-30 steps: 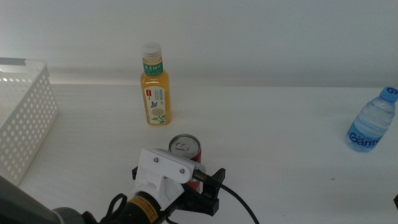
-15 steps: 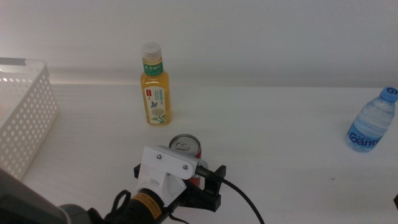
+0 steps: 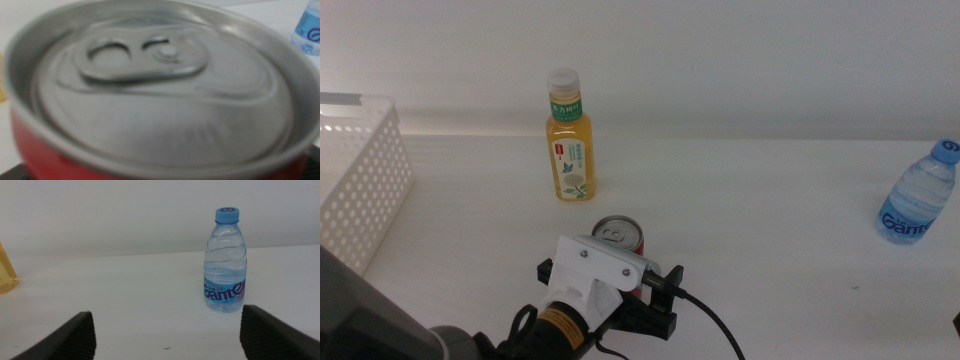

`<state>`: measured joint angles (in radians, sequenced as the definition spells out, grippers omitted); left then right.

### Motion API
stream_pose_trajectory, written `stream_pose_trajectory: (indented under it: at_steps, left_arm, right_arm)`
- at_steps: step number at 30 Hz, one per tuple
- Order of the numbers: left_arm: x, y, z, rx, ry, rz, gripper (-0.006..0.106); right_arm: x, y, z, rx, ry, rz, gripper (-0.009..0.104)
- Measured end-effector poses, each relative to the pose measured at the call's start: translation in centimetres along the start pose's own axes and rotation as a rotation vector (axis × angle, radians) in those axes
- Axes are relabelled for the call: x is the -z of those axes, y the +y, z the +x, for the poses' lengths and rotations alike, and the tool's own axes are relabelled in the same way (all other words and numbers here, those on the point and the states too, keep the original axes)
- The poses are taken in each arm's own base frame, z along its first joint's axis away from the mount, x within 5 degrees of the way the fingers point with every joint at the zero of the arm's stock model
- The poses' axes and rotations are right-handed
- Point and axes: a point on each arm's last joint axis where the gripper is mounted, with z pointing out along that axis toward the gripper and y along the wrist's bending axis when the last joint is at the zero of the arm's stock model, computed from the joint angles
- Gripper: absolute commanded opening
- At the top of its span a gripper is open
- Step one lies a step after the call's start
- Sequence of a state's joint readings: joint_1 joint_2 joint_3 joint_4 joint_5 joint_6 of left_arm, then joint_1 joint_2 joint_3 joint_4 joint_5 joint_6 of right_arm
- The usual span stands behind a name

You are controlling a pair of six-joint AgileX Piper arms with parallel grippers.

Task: Use arms to grab the bottles and put them into the dustbin to the left of the table.

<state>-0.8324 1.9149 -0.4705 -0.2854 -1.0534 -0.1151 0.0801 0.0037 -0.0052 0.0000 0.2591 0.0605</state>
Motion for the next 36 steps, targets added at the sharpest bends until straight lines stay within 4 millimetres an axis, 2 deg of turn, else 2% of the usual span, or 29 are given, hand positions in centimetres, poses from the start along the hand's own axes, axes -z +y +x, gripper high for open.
stream_pose_trajectory:
  at_steps: [8, 11, 14, 16, 20, 22, 23, 24, 31, 36]
  left_arm:
    - [-0.1, 0.2, 0.2, 0.000, 0.003, -0.021, 0.092]
    - [-0.1, 0.3, 0.3, 0.000, 0.006, -0.026, 0.087]
    - [-0.1, 0.3, 0.3, 0.001, 0.005, -0.030, 0.077]
    - [-0.1, 0.3, 0.3, 0.003, 0.003, -0.033, 0.065]
    - [-0.1, 0.4, 0.2, 0.003, 0.000, -0.038, 0.035]
    - [-0.1, 0.4, 0.2, 0.001, -0.002, -0.038, 0.018]
    - [-0.1, 0.4, 0.2, -0.001, -0.002, -0.038, 0.003]
    - [-0.1, 0.4, 0.2, -0.004, -0.002, -0.038, -0.002]
    - [0.5, 0.3, -0.5, -0.015, 0.042, -0.037, -0.002]
    - [2.3, 0.0, -2.8, -0.038, 0.127, -0.038, -0.002]
  right_arm:
    - [0.0, 0.0, 0.0, 0.000, 0.000, 0.000, 0.077]
    - [0.0, 0.0, 0.0, 0.000, 0.000, 0.000, 0.077]
    - [0.0, 0.0, 0.0, 0.000, 0.000, 0.000, 0.077]
    - [0.0, 0.0, 0.0, 0.000, 0.000, 0.000, 0.077]
    - [0.0, 0.0, 0.0, 0.000, 0.000, 0.000, 0.077]
    - [0.0, 0.0, 0.0, 0.000, 0.000, 0.000, 0.077]
    - [0.0, 0.0, 0.0, 0.000, 0.000, 0.000, 0.077]
    - [0.0, 0.0, 0.0, 0.000, 0.000, 0.000, 0.077]
    - [0.0, 0.0, 0.0, 0.000, 0.000, 0.000, 0.077]
    - [0.0, 0.0, 0.0, 0.000, 0.000, 0.000, 0.077]
